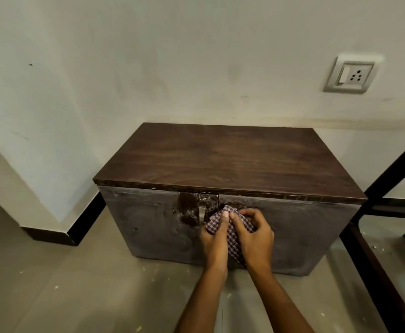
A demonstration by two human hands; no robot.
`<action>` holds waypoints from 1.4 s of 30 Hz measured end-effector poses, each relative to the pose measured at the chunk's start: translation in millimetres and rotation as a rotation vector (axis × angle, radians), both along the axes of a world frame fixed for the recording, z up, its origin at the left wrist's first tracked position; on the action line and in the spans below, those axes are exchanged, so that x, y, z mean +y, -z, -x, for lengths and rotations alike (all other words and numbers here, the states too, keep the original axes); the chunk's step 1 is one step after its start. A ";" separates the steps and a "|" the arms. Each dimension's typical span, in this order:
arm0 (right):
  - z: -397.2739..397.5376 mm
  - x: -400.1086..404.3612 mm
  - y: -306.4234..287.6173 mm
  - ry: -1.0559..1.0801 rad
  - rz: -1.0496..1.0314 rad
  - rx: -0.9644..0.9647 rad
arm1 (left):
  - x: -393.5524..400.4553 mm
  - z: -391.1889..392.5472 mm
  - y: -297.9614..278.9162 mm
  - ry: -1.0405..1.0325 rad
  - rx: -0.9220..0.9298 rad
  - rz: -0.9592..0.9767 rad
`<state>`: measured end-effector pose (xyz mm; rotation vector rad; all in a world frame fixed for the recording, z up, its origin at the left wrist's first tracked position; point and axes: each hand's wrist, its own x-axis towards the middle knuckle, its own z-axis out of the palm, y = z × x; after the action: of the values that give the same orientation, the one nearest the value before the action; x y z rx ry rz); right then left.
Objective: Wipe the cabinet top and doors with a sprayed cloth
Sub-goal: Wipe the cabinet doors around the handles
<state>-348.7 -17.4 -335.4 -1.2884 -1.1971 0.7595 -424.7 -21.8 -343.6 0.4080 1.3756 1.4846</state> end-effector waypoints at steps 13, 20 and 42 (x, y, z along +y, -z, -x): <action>-7.6 -15.6 48.0 -0.034 0.088 -0.083 | -16.1 4.5 27.6 0.073 -0.030 0.052; -5.5 -10.7 36.7 -0.018 0.005 -0.082 | -9.7 5.1 28.0 0.082 -0.107 -0.043; -6.0 6.0 57.8 0.068 0.179 -0.153 | 7.0 -1.7 54.0 0.107 0.013 0.096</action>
<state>-342.6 -11.4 -393.1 -1.5507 -1.2215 0.7422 -423.0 -14.7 -397.6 0.4246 1.4073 1.3261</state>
